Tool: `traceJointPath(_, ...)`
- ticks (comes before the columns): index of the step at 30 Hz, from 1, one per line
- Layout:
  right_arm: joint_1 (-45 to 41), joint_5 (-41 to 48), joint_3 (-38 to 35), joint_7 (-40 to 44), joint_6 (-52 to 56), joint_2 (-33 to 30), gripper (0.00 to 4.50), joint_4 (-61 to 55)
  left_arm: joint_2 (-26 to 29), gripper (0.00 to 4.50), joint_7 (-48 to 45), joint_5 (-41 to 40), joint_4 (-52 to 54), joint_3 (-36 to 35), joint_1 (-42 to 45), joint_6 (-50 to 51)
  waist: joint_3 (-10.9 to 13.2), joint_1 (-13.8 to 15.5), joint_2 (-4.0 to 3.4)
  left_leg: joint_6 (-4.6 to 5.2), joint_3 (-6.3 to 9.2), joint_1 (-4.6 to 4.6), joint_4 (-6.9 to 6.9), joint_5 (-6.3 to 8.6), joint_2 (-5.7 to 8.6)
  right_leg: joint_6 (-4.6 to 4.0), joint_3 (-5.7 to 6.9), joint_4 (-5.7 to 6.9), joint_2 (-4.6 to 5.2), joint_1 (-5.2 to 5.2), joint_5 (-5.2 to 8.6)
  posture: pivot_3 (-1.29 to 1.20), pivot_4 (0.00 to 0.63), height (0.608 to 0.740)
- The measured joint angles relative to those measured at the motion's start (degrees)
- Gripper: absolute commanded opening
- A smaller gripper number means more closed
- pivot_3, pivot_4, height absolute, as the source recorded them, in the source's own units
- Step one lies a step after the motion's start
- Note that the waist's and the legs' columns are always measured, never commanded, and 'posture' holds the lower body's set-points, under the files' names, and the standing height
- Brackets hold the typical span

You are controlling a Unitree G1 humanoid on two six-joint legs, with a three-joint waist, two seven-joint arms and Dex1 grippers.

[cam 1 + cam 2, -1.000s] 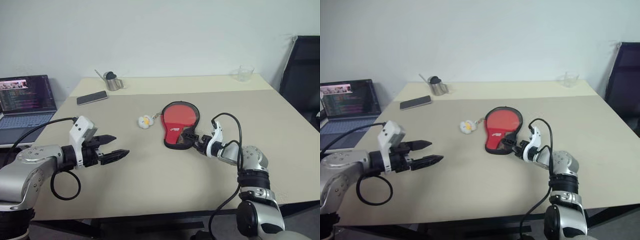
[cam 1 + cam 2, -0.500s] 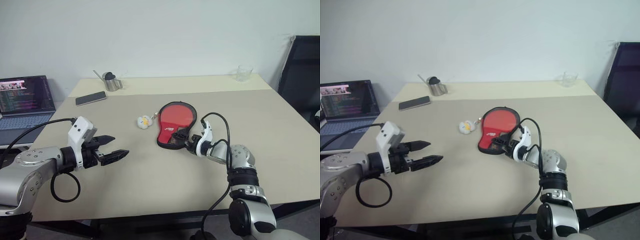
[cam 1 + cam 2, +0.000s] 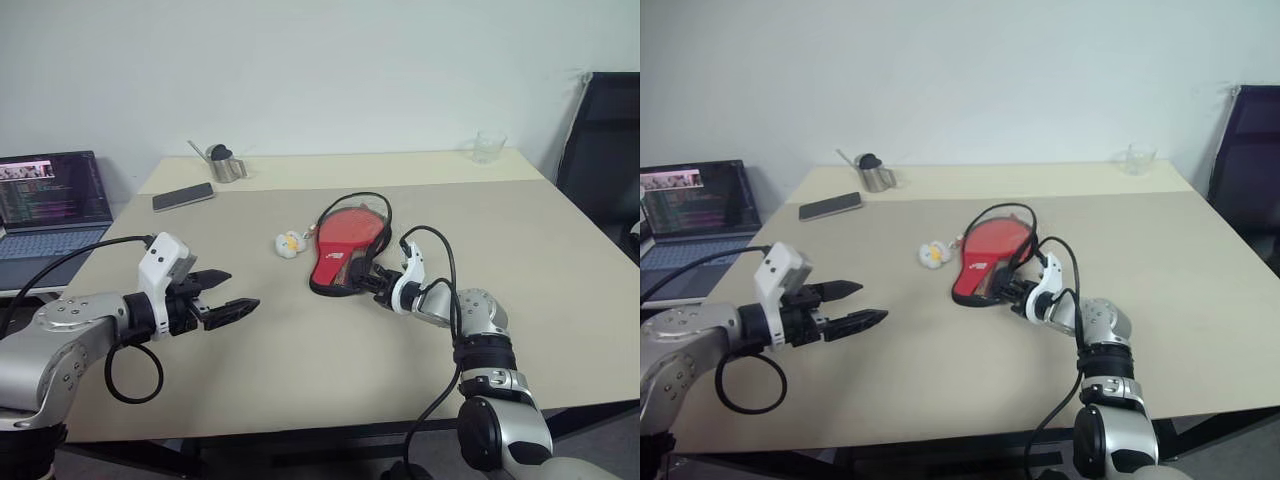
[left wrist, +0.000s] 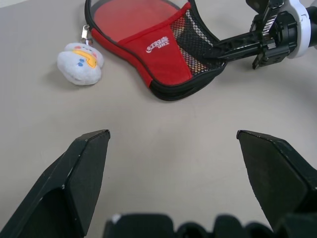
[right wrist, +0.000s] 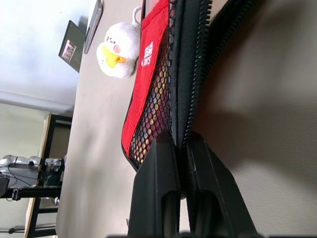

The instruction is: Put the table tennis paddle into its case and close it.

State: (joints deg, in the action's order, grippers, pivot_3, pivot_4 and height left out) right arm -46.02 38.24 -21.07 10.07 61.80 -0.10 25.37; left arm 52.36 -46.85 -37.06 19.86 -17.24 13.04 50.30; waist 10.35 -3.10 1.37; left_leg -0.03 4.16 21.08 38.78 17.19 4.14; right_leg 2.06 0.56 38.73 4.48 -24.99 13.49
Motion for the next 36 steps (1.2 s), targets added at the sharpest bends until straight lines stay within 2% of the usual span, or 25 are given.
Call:
traceJointPath(6,1.45,0.27,2.12,0.90,5.43,-3.71,0.01,-3.88,-0.04,4.50,-0.09,0.15,-0.41,0.82,0.31,-0.85,0.00,0.28,-0.01,0.00,0.01,0.06,-0.04,0.00,0.00,0.00,0.02,-0.16,0.00,-0.01,0.00,0.00,0.150,0.740)
traceJointPath(13,8.73,4.21,4.72,5.01,20.31,-10.92,0.01,-17.90,-0.08,4.50,-1.41,0.59,-3.09,3.37,2.30,-2.16,0.00,1.11,-0.01,0.03,0.10,0.41,-0.06,0.03,-0.02,0.00,0.13,-0.42,0.00,-0.20,0.00,0.00,0.150,0.740)
traceJointPath(19,15.28,8.62,6.33,8.65,28.64,-15.39,0.01,-28.59,-0.47,4.50,-3.19,1.33,-5.62,6.86,4.90,-3.56,0.01,1.36,-0.01,0.09,0.18,0.56,-0.06,0.08,-0.05,0.01,0.23,-0.64,-0.04,-0.20,-0.01,0.00,0.150,0.740)
traceJointPath(28,24.53,13.63,11.61,15.96,29.69,-24.57,0.01,-38.69,-0.85,4.50,-6.55,3.31,-9.75,11.51,9.24,-5.12,0.00,1.30,0.00,0.14,0.16,0.63,-0.05,0.13,-0.06,0.04,0.25,-0.76,-0.05,-0.20,-0.02,0.00,0.150,0.740)
traceJointPath(36,28.19,13.79,13.49,19.40,27.79,-27.18,0.01,-41.95,-0.89,4.50,-8.31,4.54,-11.55,12.95,11.43,-5.96,0.00,1.42,0.01,0.14,0.17,0.63,-0.03,0.13,-0.06,0.05,0.28,-0.77,-0.05,-0.18,-0.02,0.00,0.150,0.740)
